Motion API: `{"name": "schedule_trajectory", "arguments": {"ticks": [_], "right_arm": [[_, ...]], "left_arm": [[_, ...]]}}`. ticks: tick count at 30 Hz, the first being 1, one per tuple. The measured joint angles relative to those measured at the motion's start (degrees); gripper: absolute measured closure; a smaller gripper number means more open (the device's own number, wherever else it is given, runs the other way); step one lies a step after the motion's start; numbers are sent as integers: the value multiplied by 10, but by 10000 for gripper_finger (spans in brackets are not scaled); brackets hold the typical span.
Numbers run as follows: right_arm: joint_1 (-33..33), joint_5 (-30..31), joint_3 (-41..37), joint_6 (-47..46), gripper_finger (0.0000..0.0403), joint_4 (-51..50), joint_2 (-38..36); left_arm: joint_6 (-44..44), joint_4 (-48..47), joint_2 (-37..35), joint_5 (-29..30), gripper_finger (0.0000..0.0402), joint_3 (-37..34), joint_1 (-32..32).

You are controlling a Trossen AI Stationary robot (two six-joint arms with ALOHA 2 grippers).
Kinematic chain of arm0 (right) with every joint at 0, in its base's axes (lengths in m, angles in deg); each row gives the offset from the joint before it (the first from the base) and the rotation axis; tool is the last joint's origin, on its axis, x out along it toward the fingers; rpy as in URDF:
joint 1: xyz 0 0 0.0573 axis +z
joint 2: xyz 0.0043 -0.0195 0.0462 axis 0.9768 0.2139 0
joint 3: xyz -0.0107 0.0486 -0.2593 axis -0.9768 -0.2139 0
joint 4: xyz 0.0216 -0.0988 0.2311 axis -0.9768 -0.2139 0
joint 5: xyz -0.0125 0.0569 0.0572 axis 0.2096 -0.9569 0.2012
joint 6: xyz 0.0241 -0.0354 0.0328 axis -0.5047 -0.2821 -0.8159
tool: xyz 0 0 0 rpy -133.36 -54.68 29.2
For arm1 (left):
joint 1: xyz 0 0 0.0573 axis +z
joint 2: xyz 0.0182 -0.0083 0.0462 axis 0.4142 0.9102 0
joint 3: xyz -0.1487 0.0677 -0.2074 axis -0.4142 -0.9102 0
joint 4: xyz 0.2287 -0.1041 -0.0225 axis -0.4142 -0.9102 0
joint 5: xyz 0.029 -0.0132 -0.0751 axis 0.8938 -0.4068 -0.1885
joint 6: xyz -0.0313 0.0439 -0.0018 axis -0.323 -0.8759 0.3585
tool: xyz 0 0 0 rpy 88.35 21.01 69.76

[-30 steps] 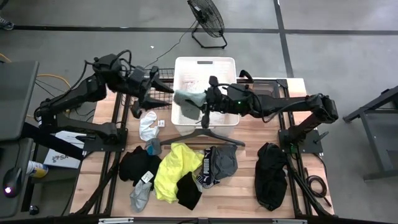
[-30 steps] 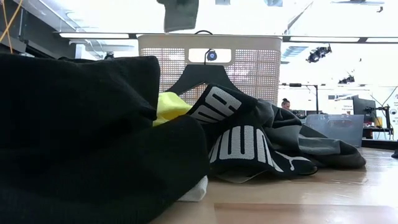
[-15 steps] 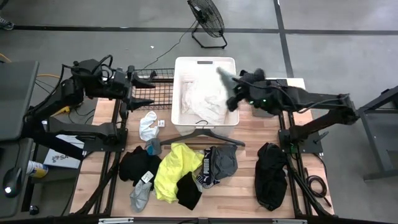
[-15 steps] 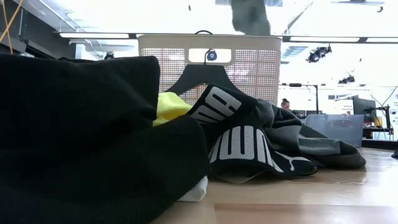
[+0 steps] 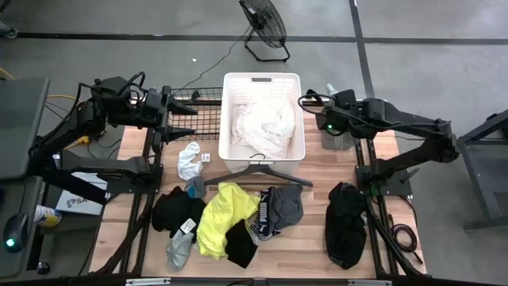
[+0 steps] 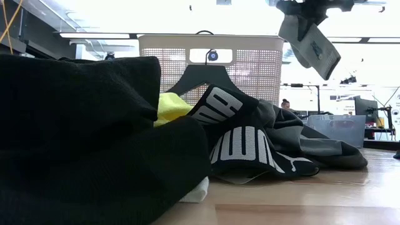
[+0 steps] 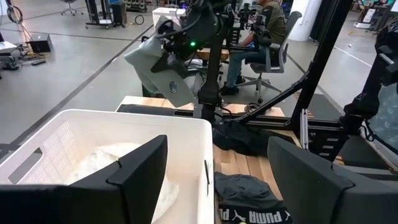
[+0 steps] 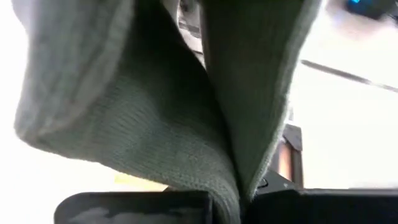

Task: Pick & Place Cloths
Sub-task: Put the right grey sock into the black bin

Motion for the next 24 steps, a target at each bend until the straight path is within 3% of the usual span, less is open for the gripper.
{"name": "schedule_trajectory", "arguments": {"ticks": [11,24], "right_arm": [[-113,-23,0,3,399,-38,61],[-254,-100,0,96,399,-33,116]], "left_arm": [[0,-20,0,-1,128,0,0],[7,-41,0,-2,128,0,0]]}}
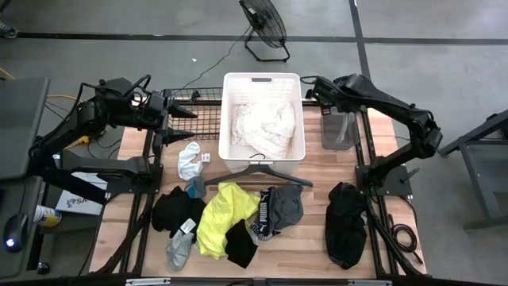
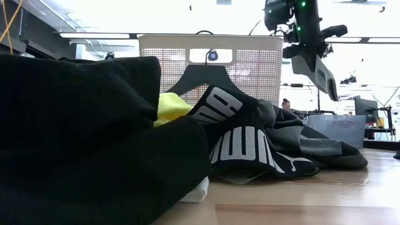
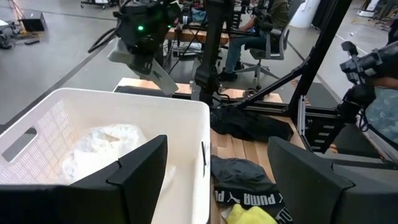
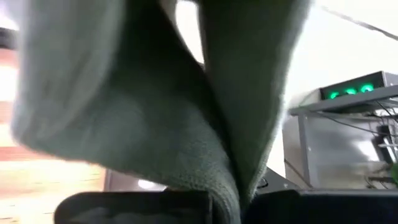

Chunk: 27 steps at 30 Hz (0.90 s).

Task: Pick & Place Cloths
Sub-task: Put the right grey sock into the black bin

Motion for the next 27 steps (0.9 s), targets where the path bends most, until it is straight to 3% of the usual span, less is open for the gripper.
{"name": "schedule_trajectory", "arguments": {"ticks": [7,27], "right_arm": [[-37,-23,-16,40,399,32,34],[-105,-98,-236,116,399,257,40]], "left_arm": [[8,-6,0,0,128,0,0],[17,-6,5,2,128,0,0]]}}
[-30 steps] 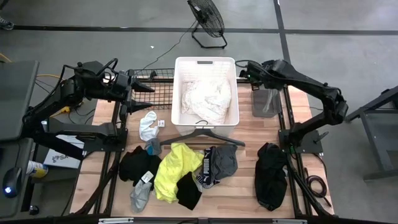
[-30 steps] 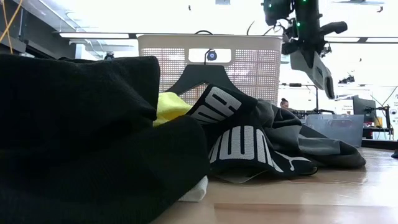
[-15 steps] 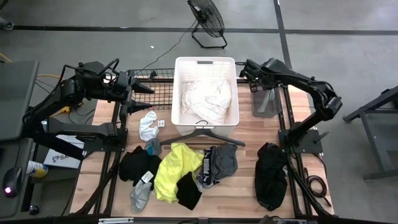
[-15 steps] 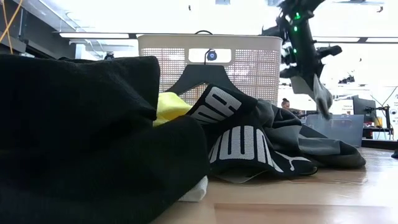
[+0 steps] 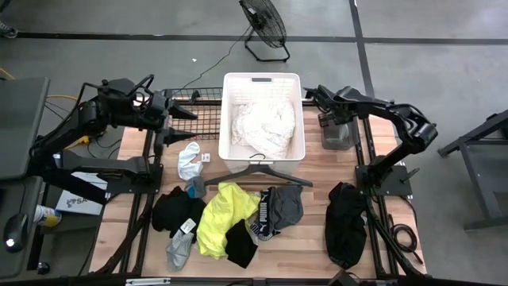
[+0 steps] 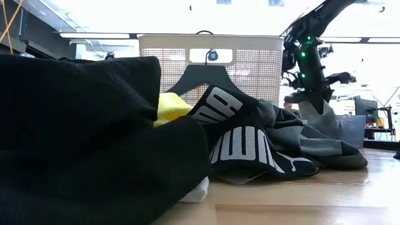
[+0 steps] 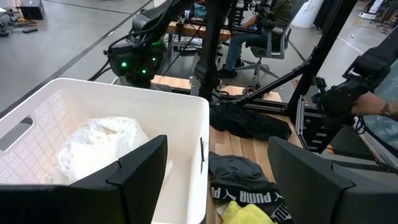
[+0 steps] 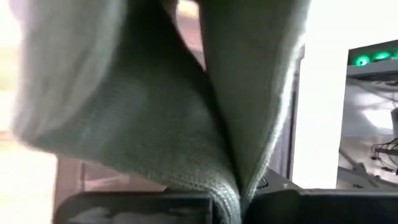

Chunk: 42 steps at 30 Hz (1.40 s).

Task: Pick & Place Cloths
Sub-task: Put the right grey sock into the black bin

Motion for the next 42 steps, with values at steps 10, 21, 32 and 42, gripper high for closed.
{"name": "schedule_trajectory", "arguments": {"ticks": [10,21,32,42], "right_arm": [[-10,-37,-53,0,399,52,0],[-31,-79,-81,5,390,72,0],[-30,-102,-81,-19,265,67,-11],[-30,-105,-80,-22,176,67,-120]], "left_arm": [[0,1,14,0,128,0,0],[0,1,14,-1,128,0,0],[0,1,14,-2,128,0,0],[-1,0,14,-2,128,0,0]]}}
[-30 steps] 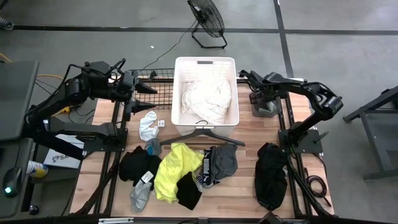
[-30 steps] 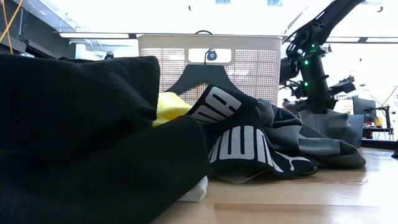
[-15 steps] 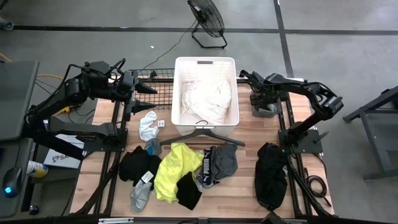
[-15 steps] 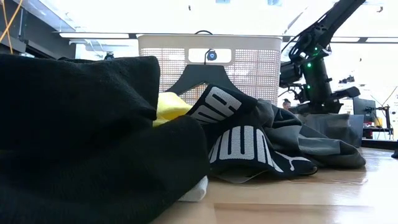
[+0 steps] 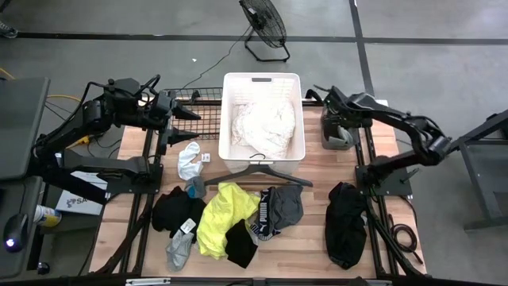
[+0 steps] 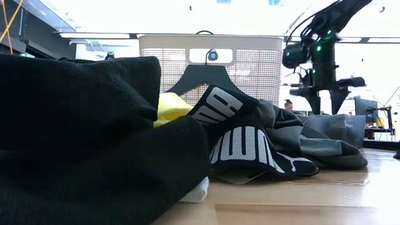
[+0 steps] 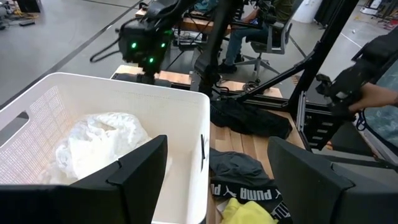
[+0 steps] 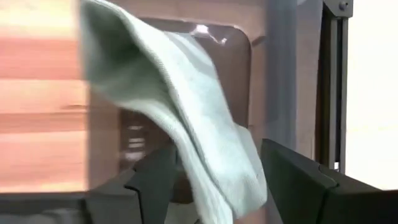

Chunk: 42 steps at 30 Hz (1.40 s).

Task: Pick & Place Cloths
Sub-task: Put the right grey sock into the black bin, then put the right black underwear into the wire basket

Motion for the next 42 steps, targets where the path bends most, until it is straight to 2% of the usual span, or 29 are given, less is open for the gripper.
{"name": "schedule_trajectory", "arguments": {"ticks": [4,10,17,24,30,42], "right_arm": [[0,-41,0,-1,175,-5,-56],[5,-140,0,-21,175,-37,-131],[70,-206,0,-72,175,-57,-190],[201,-212,0,-165,175,-79,-200],[341,-213,1,-259,175,-93,-193],[598,-208,1,-535,193,-175,-139]], "left_arm": [[-7,0,0,0,128,0,0],[-9,-5,0,0,128,0,0],[-11,-19,0,0,128,0,0],[-23,-35,0,2,128,0,0],[-27,-36,0,2,128,0,0],[-40,-47,0,2,128,0,0]]}}
